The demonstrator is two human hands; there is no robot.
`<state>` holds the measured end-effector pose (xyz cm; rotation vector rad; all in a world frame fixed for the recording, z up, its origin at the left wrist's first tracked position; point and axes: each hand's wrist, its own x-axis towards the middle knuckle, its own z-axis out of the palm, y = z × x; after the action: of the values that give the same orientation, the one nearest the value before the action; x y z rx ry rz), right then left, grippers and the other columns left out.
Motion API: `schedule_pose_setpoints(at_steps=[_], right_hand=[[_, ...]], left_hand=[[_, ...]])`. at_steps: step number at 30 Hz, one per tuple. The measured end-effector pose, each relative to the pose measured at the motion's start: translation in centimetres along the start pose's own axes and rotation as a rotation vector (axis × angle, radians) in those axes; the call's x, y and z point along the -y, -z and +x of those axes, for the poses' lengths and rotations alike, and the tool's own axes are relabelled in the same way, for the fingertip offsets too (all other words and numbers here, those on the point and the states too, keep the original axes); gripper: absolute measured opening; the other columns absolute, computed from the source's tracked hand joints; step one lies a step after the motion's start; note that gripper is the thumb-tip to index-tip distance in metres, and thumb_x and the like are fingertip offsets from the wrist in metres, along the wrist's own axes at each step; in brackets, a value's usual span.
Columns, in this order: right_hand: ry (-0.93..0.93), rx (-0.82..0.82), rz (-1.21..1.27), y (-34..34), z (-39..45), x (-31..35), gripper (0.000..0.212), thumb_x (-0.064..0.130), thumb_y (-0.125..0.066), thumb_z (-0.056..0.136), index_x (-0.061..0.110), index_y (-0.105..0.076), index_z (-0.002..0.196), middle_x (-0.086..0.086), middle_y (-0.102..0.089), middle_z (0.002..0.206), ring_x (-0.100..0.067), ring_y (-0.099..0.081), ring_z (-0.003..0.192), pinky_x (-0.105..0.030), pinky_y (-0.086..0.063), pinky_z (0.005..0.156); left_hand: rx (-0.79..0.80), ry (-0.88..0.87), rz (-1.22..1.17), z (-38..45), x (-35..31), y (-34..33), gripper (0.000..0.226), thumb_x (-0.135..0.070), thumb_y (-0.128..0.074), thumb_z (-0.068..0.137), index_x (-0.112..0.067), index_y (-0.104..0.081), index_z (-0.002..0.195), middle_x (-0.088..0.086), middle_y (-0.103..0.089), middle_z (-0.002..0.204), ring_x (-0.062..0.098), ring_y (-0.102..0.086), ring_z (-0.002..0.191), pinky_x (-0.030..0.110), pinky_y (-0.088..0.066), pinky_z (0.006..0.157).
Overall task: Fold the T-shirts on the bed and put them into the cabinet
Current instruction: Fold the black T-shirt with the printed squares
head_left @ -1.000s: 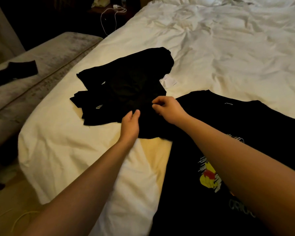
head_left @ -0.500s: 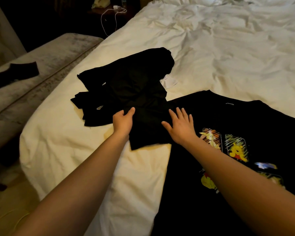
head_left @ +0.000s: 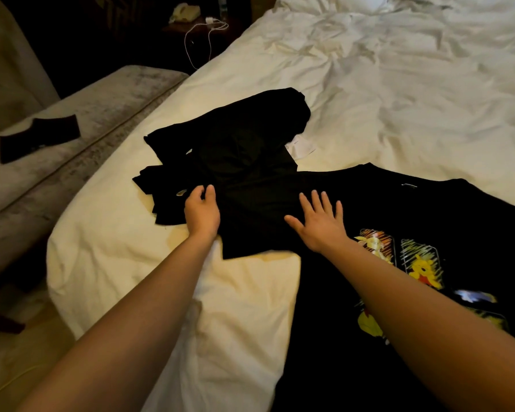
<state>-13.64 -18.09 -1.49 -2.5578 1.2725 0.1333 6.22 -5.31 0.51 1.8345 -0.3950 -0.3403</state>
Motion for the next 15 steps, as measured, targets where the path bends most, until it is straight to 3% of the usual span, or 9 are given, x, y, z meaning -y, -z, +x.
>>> schedule_pose_setpoints(at_steps=[2,4,6,8,11,13,15], right_hand=[[0.051,-0.17,0.018,0.1,-0.5,0.8,0.073,0.064,-0.027,0.1,0.02,-0.018,0.157,-0.012,-0.012,0.165,-0.029,-0.002,0.153,-0.048,-0.001,0.121],[0.249,-0.386,0.073,-0.1,-1.8,2.7,0.063,0.057,-0.046,0.097,0.013,-0.048,0.142,-0.016,-0.045,0.146,-0.035,-0.037,0.139,-0.048,-0.028,0.114],[0.513,-0.405,0.094,-1.1,-3.8,5.2,0.057,0.058,-0.057,0.089,0.012,-0.062,0.122,-0.011,-0.061,0.118,-0.034,-0.056,0.111,-0.045,-0.046,0.091],[0.642,-0.275,-0.034,-2.7,-5.6,7.6,0.06,0.058,-0.058,0.086,0.014,-0.058,0.125,-0.008,-0.058,0.114,-0.03,-0.054,0.106,-0.043,-0.045,0.086],[0.584,-0.291,-0.112,-3.5,-6.2,9.6,0.042,0.029,-0.054,0.093,0.011,-0.051,0.131,-0.012,-0.055,0.118,-0.032,-0.052,0.109,-0.041,-0.041,0.088],[0.503,-0.296,-0.08,-2.9,-5.8,10.2,0.037,0.014,-0.049,0.094,0.01,-0.049,0.131,-0.012,-0.055,0.12,-0.033,-0.051,0.111,-0.04,-0.041,0.09],[0.462,-0.275,-0.027,-2.1,-5.5,10.5,0.035,0.013,-0.049,0.094,0.01,-0.048,0.129,-0.012,-0.055,0.121,-0.031,-0.052,0.112,-0.039,-0.042,0.088]], left_hand=[[0.035,0.038,-0.029,0.3,0.3,0.0,0.034,-0.035,-0.053,0.103,-0.013,-0.052,0.077,0.001,-0.054,0.077,0.018,-0.052,0.074,0.035,-0.04,0.073],[0.067,0.058,-0.013,0.4,0.7,0.2,0.035,-0.039,-0.059,0.098,-0.008,-0.059,0.082,0.008,-0.065,0.084,0.022,-0.063,0.08,0.041,-0.051,0.077],[0.059,0.035,0.042,0.5,1.0,0.3,0.033,-0.038,-0.06,0.098,-0.006,-0.063,0.09,0.012,-0.068,0.091,0.025,-0.067,0.086,0.045,-0.054,0.081],[0.028,-0.001,0.068,0.5,0.8,0.3,0.031,-0.035,-0.057,0.1,-0.008,-0.059,0.086,0.009,-0.065,0.084,0.024,-0.064,0.081,0.041,-0.051,0.074],[-0.003,-0.051,0.119,0.3,0.2,0.5,0.03,-0.031,-0.055,0.102,-0.01,-0.054,0.081,0.003,-0.055,0.074,0.015,-0.054,0.068,0.031,-0.04,0.066],[-0.01,-0.086,0.173,0.2,-0.1,0.8,0.033,-0.031,-0.055,0.103,-0.008,-0.055,0.079,0.006,-0.056,0.073,0.016,-0.054,0.066,0.035,-0.04,0.065],[-0.027,-0.11,0.212,0.2,-0.7,0.9,0.035,-0.032,-0.056,0.102,0.0,-0.061,0.088,0.018,-0.063,0.083,0.028,-0.061,0.076,0.046,-0.045,0.071]])
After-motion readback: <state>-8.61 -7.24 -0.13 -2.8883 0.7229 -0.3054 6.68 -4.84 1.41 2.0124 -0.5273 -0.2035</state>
